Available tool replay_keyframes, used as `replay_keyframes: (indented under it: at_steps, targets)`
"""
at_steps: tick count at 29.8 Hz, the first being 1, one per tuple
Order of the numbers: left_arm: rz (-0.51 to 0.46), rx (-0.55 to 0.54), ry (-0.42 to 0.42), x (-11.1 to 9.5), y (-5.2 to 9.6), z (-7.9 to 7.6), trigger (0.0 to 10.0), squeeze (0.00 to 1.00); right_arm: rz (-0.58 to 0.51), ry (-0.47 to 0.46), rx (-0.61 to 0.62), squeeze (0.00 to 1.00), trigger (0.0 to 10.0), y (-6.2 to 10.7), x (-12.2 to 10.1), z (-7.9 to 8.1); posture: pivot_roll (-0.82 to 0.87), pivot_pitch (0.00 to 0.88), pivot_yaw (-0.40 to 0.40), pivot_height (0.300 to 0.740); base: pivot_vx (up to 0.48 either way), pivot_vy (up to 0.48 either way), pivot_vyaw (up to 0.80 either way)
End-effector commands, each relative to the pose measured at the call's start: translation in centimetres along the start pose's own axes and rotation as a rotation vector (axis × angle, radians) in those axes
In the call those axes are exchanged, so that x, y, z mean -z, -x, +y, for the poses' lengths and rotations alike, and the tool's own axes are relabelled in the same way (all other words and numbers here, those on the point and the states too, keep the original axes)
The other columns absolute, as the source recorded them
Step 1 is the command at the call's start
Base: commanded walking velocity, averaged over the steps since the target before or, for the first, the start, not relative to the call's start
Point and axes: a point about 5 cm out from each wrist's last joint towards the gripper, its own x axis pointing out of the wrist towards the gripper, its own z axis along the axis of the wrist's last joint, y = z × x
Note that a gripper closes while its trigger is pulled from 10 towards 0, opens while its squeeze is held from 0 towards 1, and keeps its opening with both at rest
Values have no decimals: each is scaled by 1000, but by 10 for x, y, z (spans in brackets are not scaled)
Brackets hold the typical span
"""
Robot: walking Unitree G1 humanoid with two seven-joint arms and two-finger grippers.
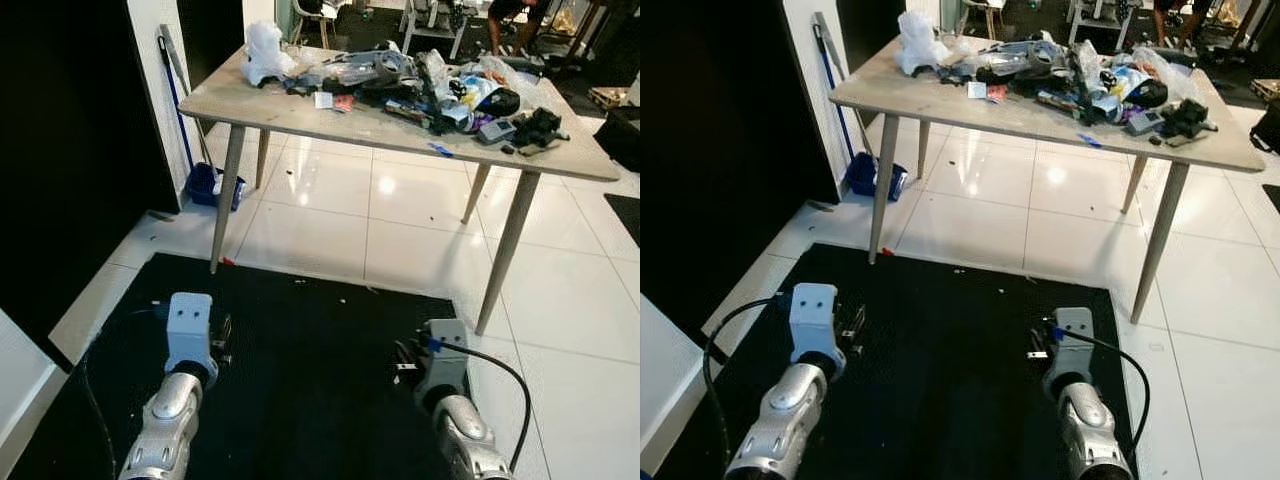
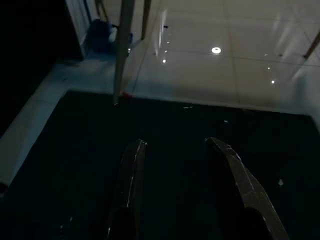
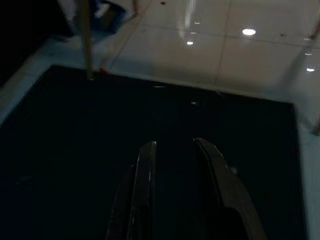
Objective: Picking trash to rubbish bin
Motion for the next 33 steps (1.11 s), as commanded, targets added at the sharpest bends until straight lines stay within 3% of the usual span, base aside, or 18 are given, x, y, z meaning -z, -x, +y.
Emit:
replay_keyframes:
  at_steps: [1, 33]
  targets:
    - [16, 2, 1, 3, 1, 0, 10000, 0, 13, -3, 4, 0, 10000, 2, 3, -1, 3, 83, -41, 740, 247, 0, 0]
    - [11, 9, -1, 3, 1, -1, 10000, 0, 13, -5, 4, 0, 10000, 2, 4, -1, 3, 84, -40, 740, 247, 0, 0]
